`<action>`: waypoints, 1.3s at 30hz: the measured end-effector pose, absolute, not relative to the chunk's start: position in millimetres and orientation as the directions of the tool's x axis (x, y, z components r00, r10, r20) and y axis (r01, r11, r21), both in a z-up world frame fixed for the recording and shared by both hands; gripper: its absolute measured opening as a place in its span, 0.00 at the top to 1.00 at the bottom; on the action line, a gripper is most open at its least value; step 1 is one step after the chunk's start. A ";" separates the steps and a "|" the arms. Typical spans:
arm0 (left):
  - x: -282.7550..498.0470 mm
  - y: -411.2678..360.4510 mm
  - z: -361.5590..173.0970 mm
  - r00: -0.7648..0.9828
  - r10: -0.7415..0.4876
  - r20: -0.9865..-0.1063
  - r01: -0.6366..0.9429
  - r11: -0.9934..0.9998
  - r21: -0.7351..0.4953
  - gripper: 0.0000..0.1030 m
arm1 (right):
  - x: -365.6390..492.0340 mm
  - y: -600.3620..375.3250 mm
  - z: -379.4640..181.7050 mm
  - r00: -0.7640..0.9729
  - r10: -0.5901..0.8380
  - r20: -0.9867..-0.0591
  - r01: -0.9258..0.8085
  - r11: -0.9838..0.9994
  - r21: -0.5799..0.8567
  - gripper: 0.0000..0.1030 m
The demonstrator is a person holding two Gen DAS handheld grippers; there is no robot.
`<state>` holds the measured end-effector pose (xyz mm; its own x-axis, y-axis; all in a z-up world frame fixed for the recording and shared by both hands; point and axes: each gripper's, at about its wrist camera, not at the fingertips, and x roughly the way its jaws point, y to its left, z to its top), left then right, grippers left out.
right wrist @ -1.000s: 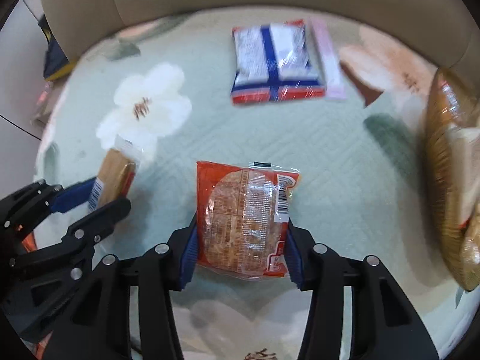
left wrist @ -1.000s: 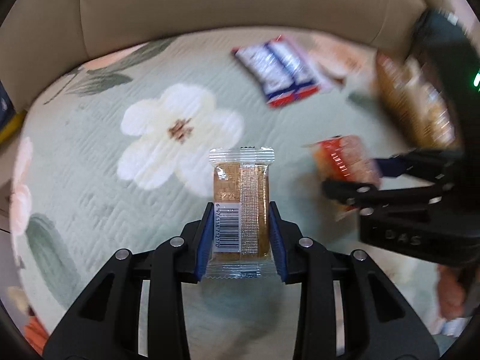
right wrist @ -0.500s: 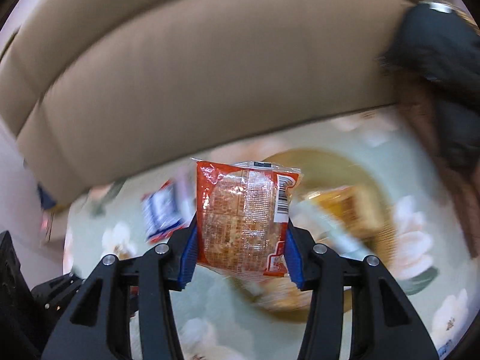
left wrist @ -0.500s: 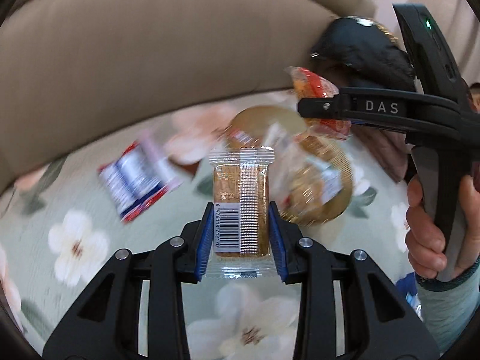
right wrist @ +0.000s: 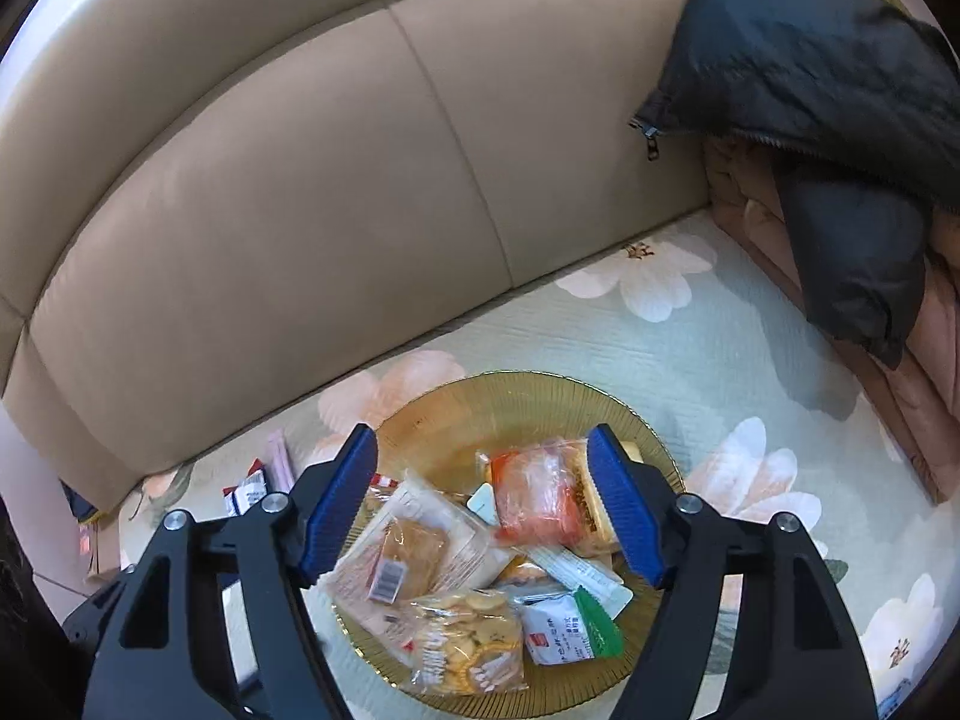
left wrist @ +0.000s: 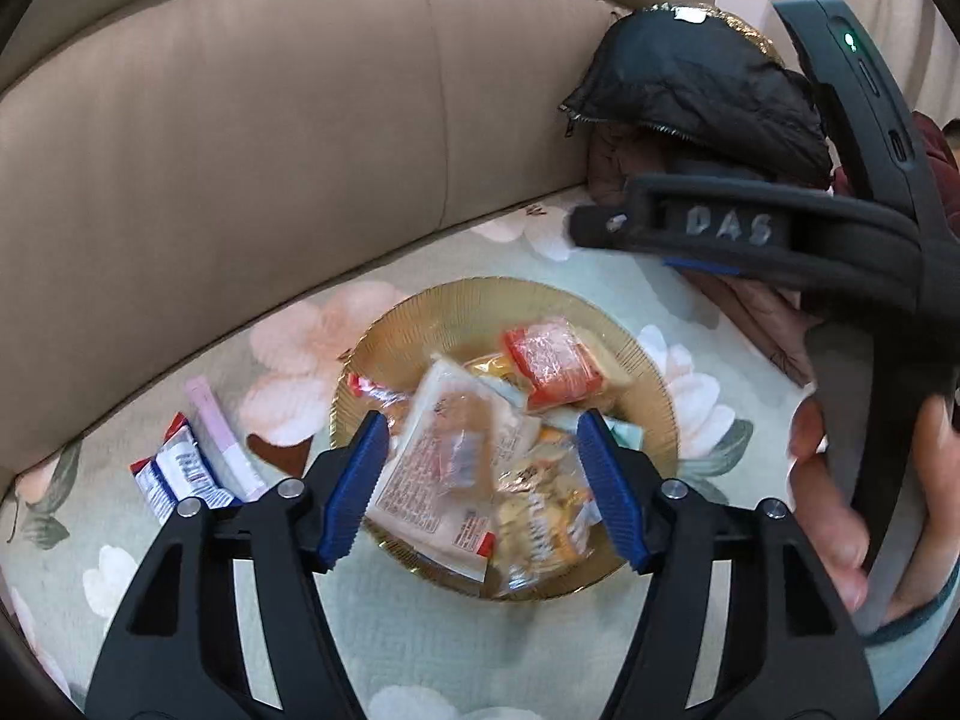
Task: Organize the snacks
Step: 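Carry both items over the gold plate and open both tools, then move both tools toward the blue-white wafer bag and pink stick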
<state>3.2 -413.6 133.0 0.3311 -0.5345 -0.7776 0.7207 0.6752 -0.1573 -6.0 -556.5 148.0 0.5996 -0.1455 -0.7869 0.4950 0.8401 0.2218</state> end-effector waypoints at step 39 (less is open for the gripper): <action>100.8 -135.5 -0.7 0.283 -0.446 -0.849 0.165 0.895 -0.416 0.35 | 195.4 -333.5 11.5 0.323 0.050 -0.945 0.226 0.966 0.128 0.58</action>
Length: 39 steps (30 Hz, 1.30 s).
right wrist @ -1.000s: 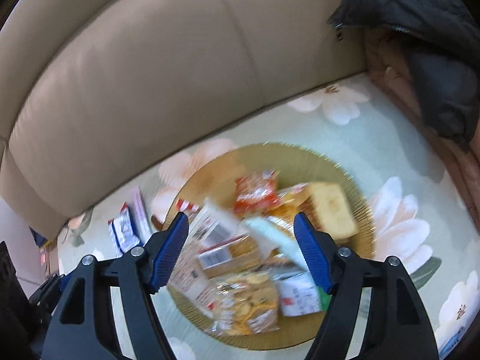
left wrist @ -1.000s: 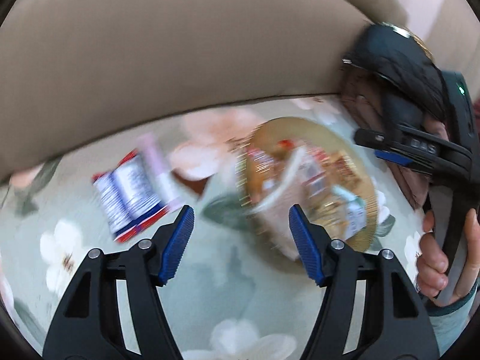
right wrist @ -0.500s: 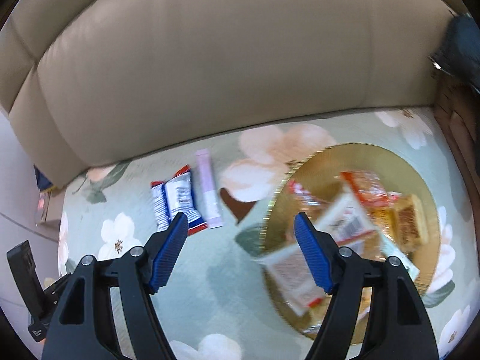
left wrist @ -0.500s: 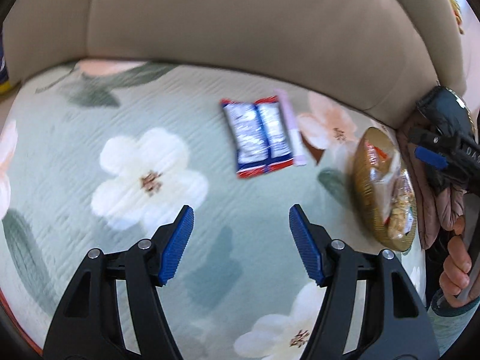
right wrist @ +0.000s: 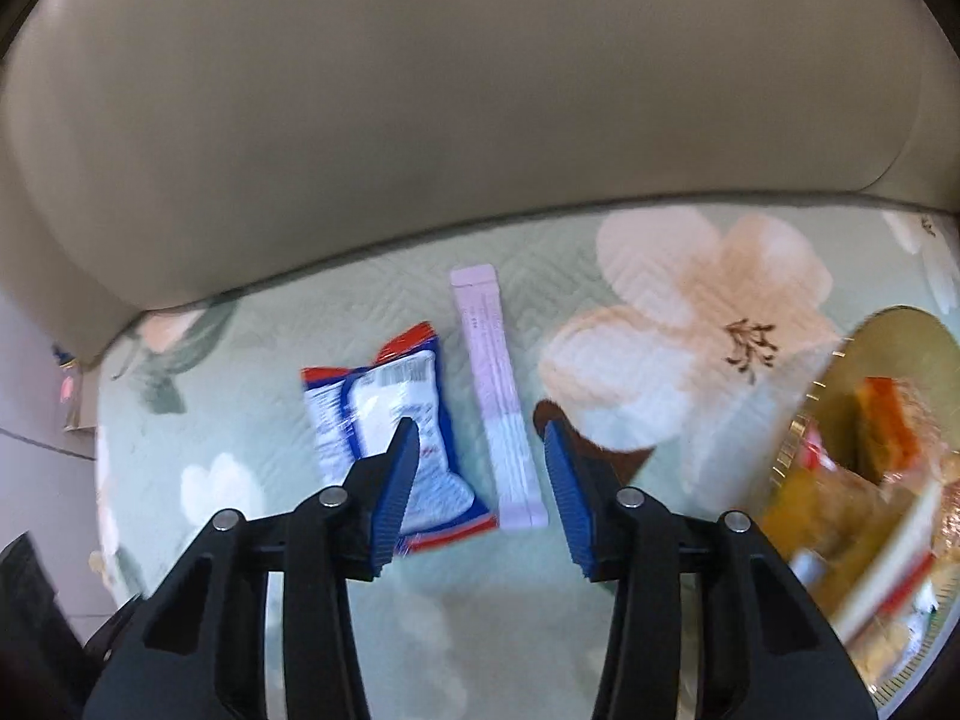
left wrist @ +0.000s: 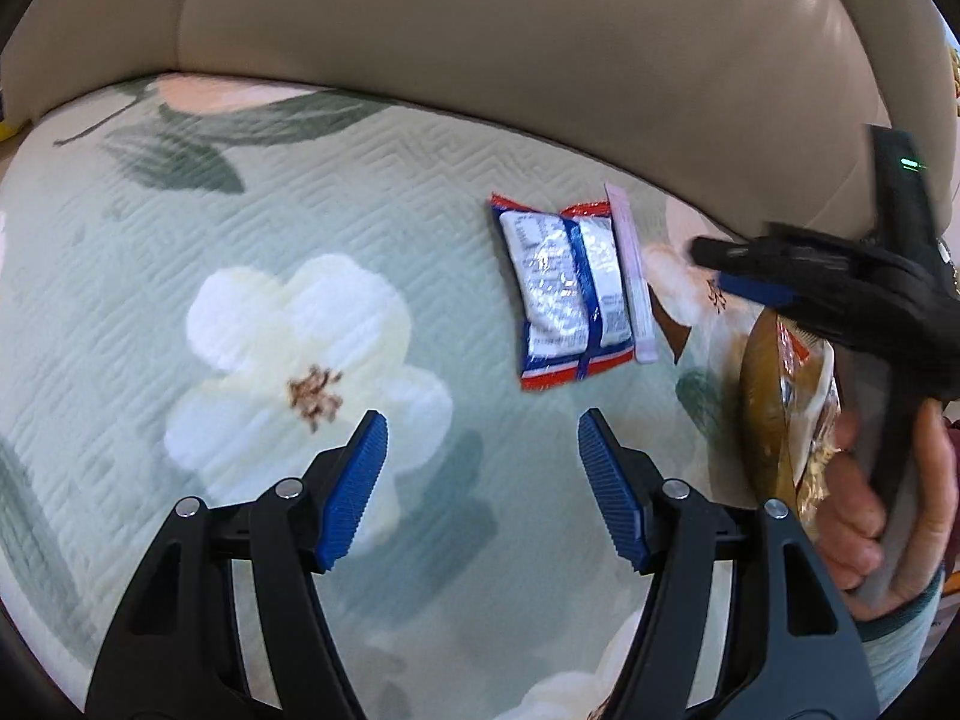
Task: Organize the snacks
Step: 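Move both tools toward the blue-white wafer bag and pink stick, then grasp the pink stick with right tool while left tool grasps blue-white wafer bag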
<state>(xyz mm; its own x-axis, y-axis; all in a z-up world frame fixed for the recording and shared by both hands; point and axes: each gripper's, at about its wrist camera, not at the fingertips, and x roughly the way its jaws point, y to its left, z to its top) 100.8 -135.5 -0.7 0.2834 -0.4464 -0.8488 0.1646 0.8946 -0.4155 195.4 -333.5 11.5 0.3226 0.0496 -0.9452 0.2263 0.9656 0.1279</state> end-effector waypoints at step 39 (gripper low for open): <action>125.9 -70.6 -41.9 0.252 -0.484 -0.838 0.058 0.872 -0.486 0.27 | 129.8 -226.6 -46.0 0.187 0.090 -0.978 -0.045 0.995 0.083 0.80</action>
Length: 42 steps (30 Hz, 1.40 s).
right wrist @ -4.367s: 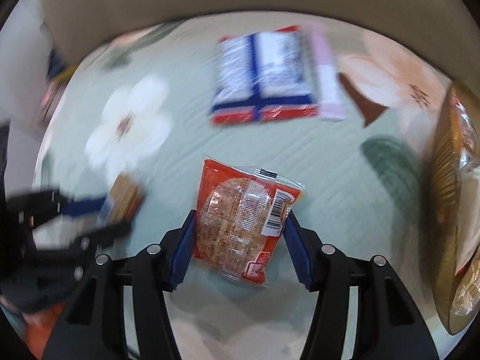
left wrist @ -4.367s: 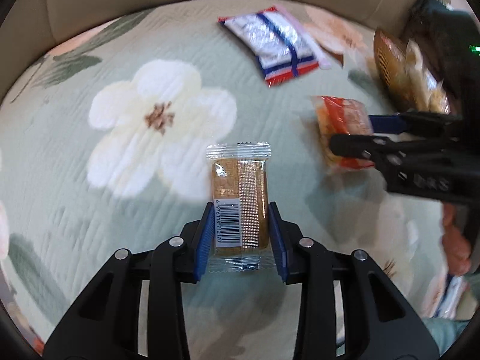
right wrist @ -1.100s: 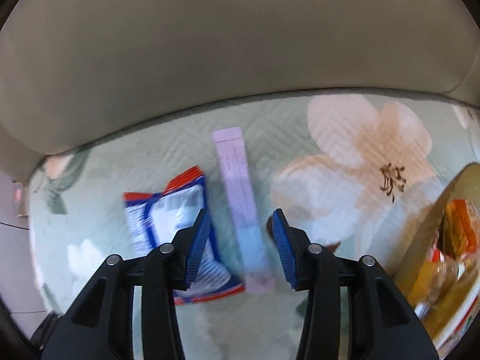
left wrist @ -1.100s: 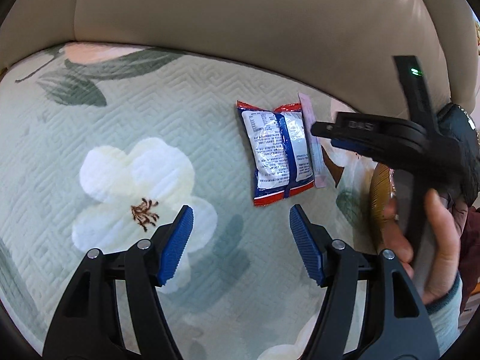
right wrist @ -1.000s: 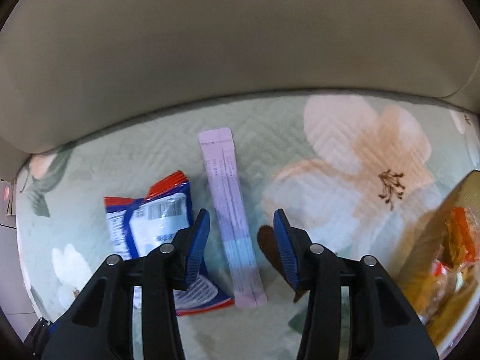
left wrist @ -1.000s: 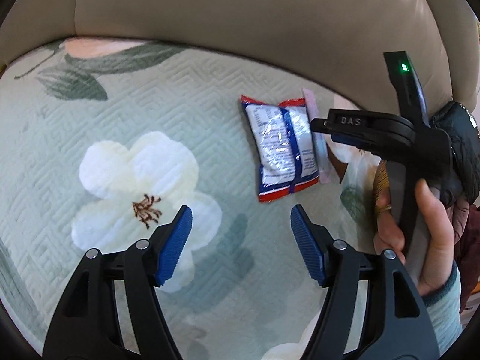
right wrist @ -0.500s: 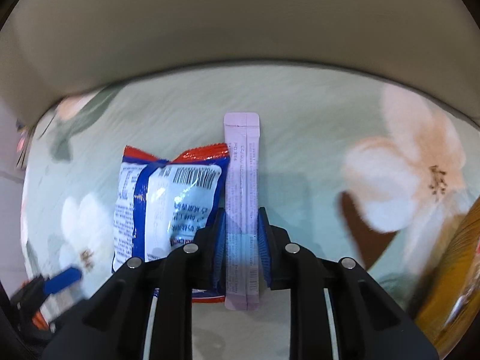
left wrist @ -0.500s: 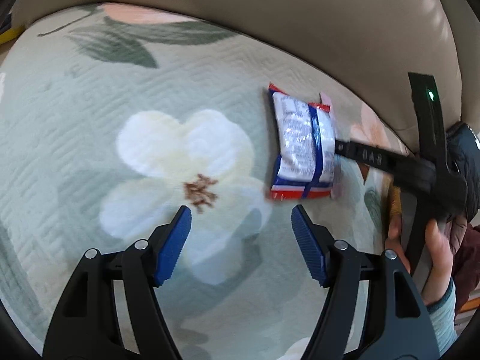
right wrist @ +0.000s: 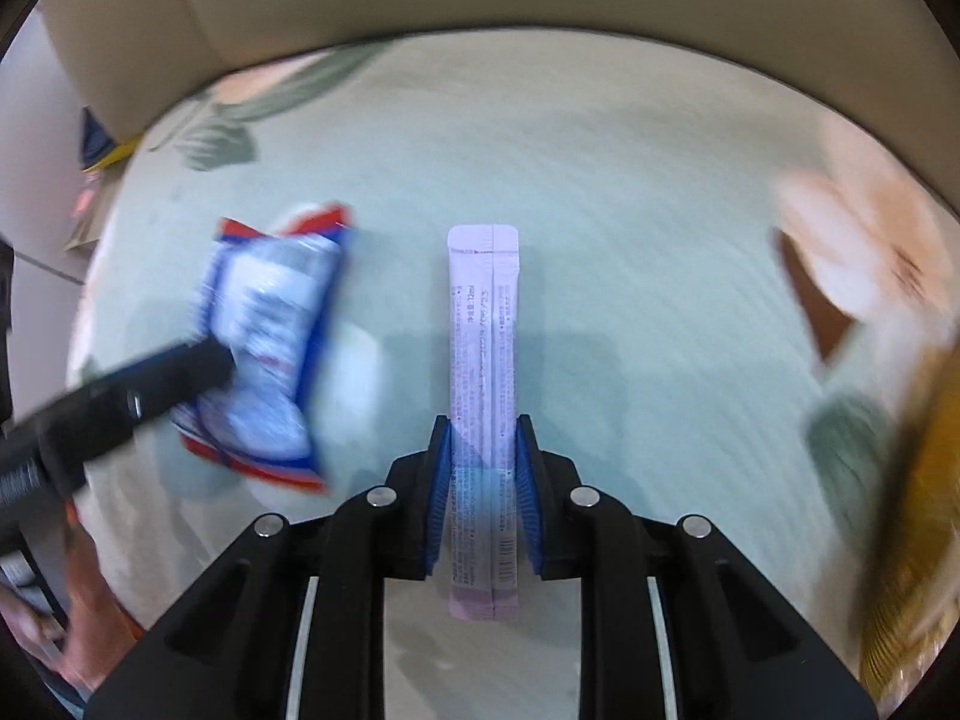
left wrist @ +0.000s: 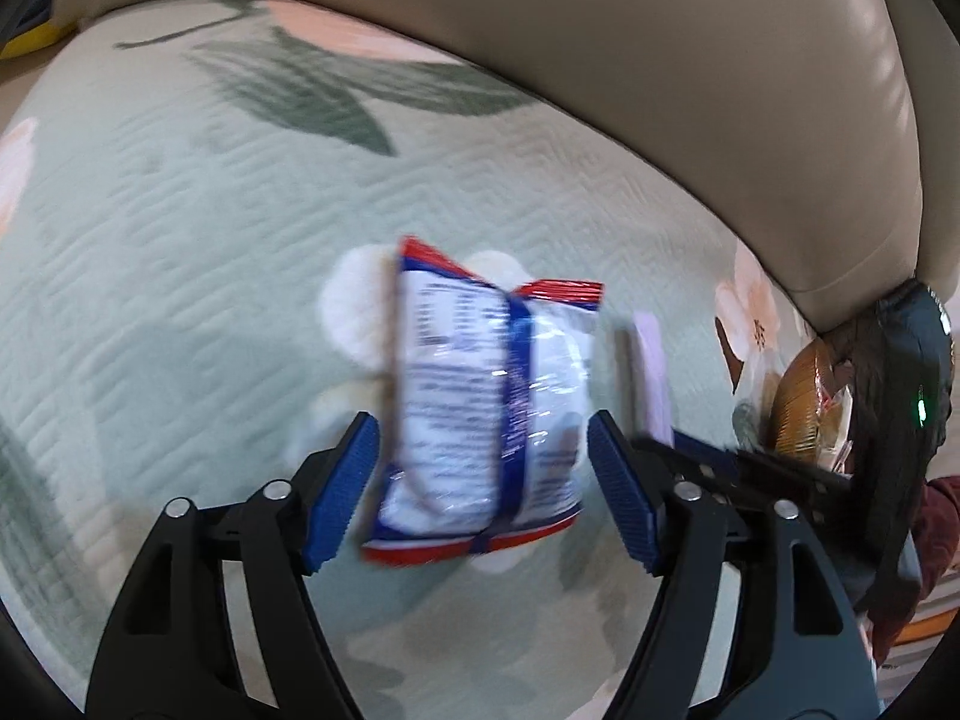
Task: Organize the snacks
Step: 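Grasp the pink stick with right tool while left tool grasps blue-white wafer bag, then lift both held items off the cushion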
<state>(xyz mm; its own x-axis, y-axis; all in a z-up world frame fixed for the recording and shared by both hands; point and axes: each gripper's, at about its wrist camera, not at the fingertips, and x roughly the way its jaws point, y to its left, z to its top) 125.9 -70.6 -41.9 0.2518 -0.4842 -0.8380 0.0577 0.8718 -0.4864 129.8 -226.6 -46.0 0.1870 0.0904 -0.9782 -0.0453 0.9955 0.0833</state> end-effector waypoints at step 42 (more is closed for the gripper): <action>38.5 -83.9 -41.4 0.298 -0.246 -0.922 0.270 0.949 -0.166 0.49 | 20.6 -227.9 -49.6 0.192 0.049 -0.980 0.074 0.995 0.064 0.75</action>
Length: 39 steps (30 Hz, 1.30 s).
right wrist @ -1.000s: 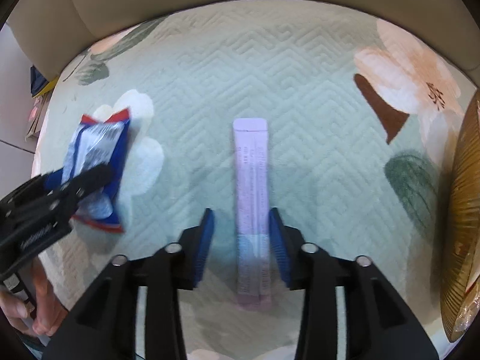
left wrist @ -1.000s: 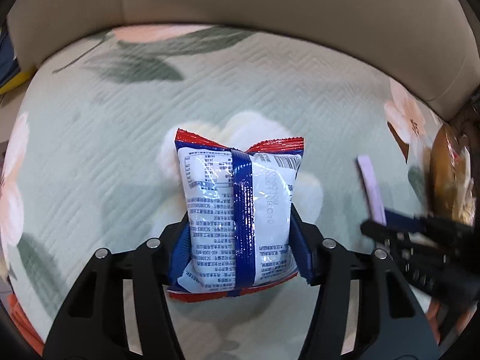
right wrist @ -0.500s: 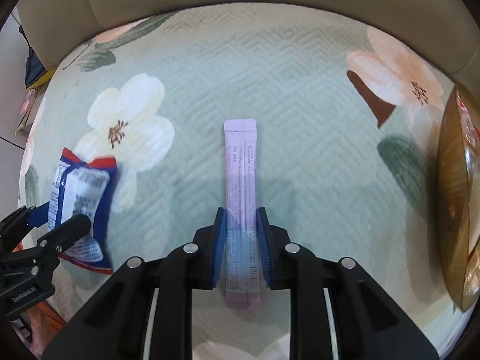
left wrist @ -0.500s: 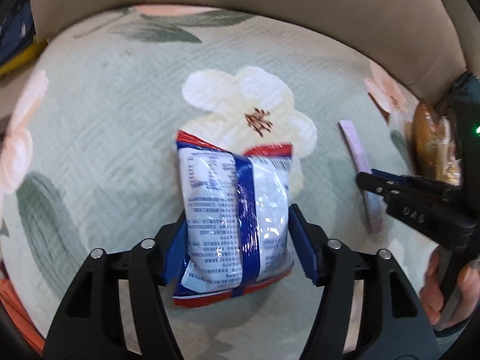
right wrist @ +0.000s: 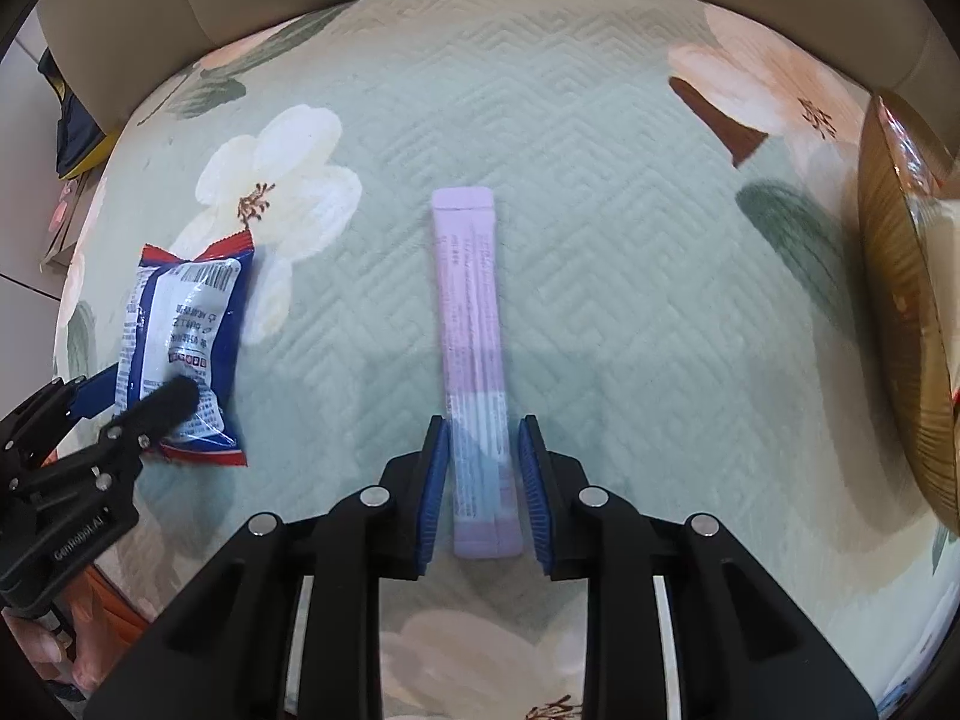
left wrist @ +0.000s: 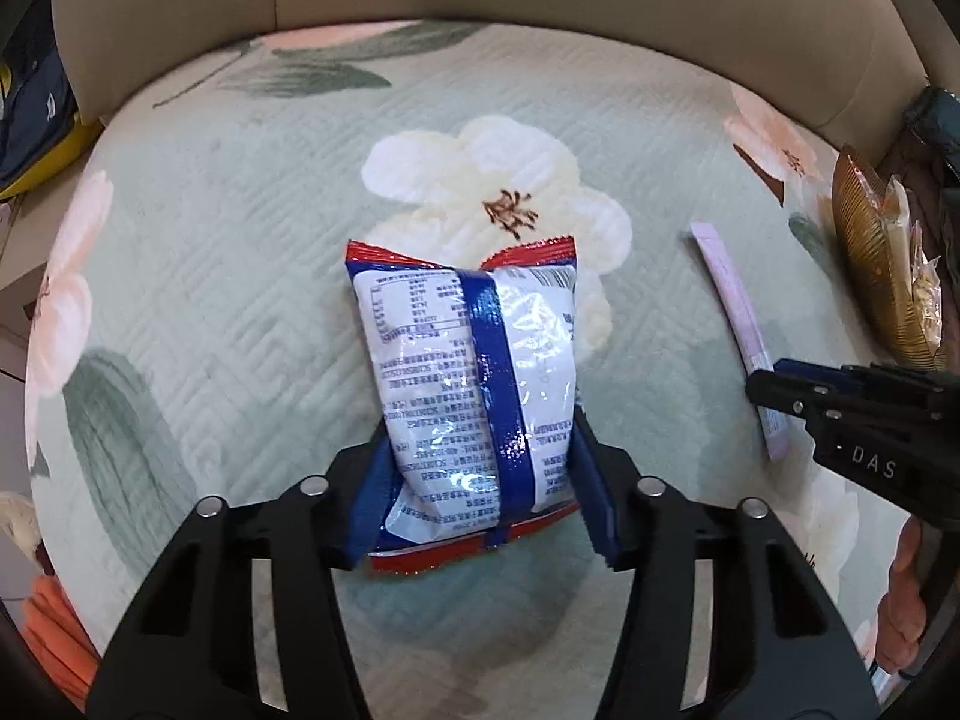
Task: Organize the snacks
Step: 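Lift both held items off the cushion, then carry both items over the gold plate and open both tools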
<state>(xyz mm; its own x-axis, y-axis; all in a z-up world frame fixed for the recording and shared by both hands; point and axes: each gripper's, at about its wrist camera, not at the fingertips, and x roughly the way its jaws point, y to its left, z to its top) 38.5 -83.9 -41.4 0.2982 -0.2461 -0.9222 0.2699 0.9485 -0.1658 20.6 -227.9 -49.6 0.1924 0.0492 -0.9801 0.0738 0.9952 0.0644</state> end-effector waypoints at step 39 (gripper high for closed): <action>41.7 -56.6 11.4 0.355 -0.496 -0.792 0.227 0.868 -0.442 0.52 | 36.3 -269.8 11.8 0.341 0.112 -0.934 0.094 0.984 0.152 0.81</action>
